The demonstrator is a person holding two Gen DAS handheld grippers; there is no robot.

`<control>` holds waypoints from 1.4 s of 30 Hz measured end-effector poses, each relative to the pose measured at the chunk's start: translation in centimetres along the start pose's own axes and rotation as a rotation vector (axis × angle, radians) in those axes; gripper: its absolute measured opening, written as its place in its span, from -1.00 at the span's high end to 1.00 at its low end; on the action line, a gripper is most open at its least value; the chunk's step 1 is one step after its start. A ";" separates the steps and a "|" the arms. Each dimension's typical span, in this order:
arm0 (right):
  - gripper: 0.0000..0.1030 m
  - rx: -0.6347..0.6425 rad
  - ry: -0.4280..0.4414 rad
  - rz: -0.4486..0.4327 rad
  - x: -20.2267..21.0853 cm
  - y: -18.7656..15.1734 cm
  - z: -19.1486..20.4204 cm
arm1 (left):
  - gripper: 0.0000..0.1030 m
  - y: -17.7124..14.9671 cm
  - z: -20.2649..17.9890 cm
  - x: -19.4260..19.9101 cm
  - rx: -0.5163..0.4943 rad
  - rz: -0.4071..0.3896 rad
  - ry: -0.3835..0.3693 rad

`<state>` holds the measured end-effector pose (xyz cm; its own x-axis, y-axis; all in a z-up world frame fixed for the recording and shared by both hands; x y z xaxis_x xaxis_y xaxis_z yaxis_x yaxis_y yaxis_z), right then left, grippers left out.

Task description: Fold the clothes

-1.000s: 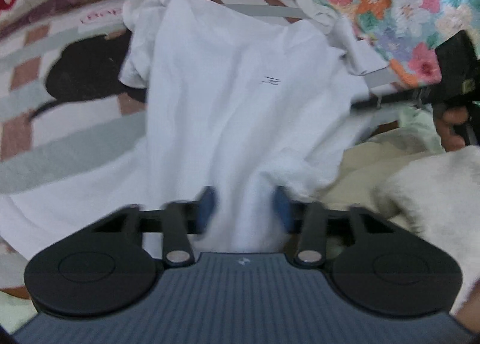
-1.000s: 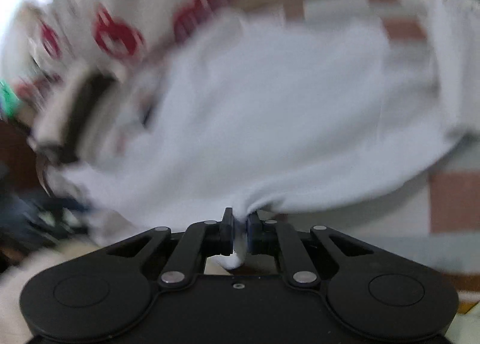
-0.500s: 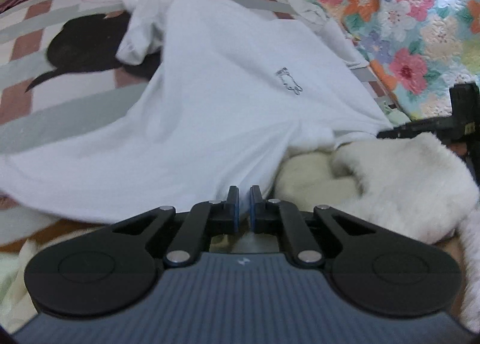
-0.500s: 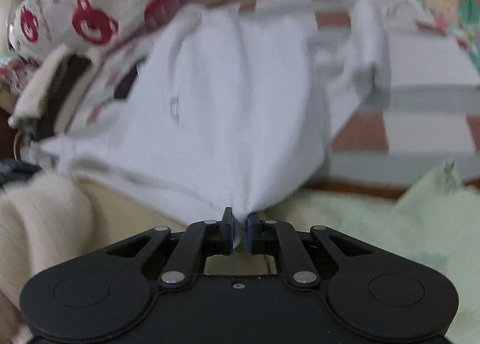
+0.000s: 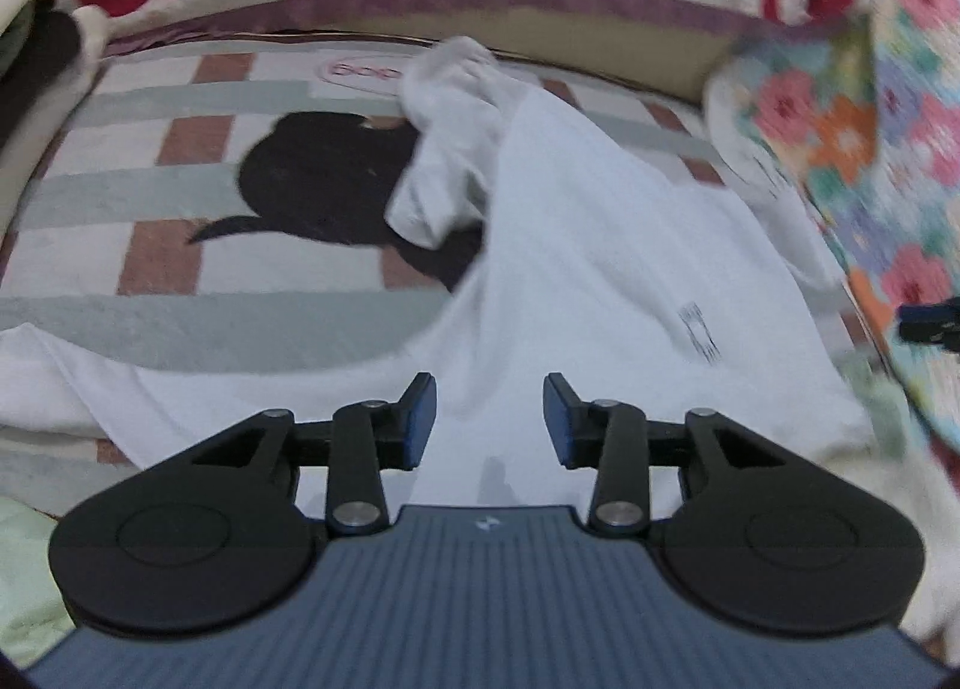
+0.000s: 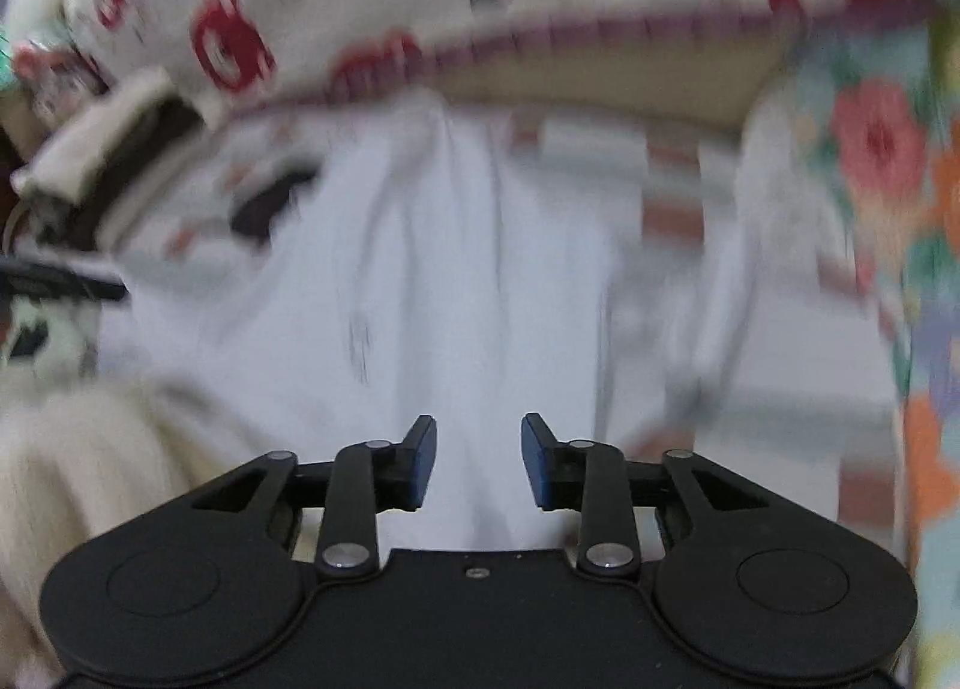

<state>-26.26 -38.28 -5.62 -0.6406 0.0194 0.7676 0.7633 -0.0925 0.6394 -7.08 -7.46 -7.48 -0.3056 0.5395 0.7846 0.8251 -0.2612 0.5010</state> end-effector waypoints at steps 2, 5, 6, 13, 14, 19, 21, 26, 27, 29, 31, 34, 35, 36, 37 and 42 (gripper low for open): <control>0.10 0.095 -0.012 -0.139 0.3 3.5 0.3 | 0.26 1.2 0.7 -0.9 0.062 -0.008 -0.025; -0.23 0.304 -0.003 -0.287 -0.4 9.4 1.8 | 0.19 3.2 2.8 -2.5 0.249 -0.037 -0.111; -0.51 0.374 0.006 -0.327 -0.7 11.4 2.4 | 0.19 3.8 3.6 -3.1 0.301 -0.046 -0.117; -0.77 0.469 0.084 -0.209 -8.8 24.2 3.6 | 0.19 8.2 4.0 -7.6 0.232 -0.146 0.050; -0.66 0.467 0.084 -0.170 -10.4 25.7 3.7 | 0.19 8.8 3.9 -8.1 0.195 -0.175 0.095; 0.94 0.481 -0.181 -0.014 -18.1 29.2 4.1 | 0.19 10.3 4.7 -11.2 0.170 -0.174 0.106; 0.94 0.440 -0.156 -0.003 -20.6 29.1 4.4 | 0.19 10.1 4.8 -11.8 0.184 -0.152 0.047; 0.92 0.238 -0.017 0.076 -26.3 25.5 4.3 | 0.19 9.1 4.8 -13.6 0.196 -0.111 -0.048; 0.91 0.232 0.003 0.091 -26.9 24.8 4.1 | 0.19 9.0 4.6 -14.0 0.183 -0.110 -0.057; 0.89 0.253 0.014 0.116 -27.5 23.8 3.5 | 0.19 8.7 4.2 -14.6 0.172 -0.112 -0.075; 0.80 0.273 0.025 0.140 -28.2 22.9 2.9 | 0.18 8.3 4.1 -14.4 0.194 -0.119 -0.093; 0.45 0.234 0.020 0.141 -28.1 23.4 0.6 | 0.07 7.6 4.0 -14.2 0.226 -0.131 -0.120; 0.37 0.215 0.018 0.136 -28.0 23.6 -0.1 | 0.07 7.4 4.0 -14.4 0.226 -0.124 -0.121; 0.37 0.193 0.023 0.137 -28.1 23.5 -0.7 | 0.07 7.2 4.1 -14.6 0.222 -0.114 -0.119; 0.37 0.171 0.028 0.137 -28.1 23.5 -1.3 | 0.07 7.0 4.2 -14.8 0.217 -0.103 -0.117; 0.27 -0.109 0.217 0.103 -28.5 22.9 -4.0 | 0.07 7.0 4.8 -16.1 0.271 -0.092 -0.131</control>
<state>9.12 -44.90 -13.01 -0.5719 -0.2088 0.7933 0.8194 -0.1898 0.5408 5.94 -14.09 -18.32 -0.3353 0.6542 0.6780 0.8988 0.0065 0.4383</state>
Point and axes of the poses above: each gripper's, at about its wrist camera, not at the fingertips, and x roughly against the way its jaws point, z to its left, y to its top, the point moved 7 cm from there along -x, roughly the way its jaws point, and after that the axes turned 7 degrees about x, right-handed, at the moved point
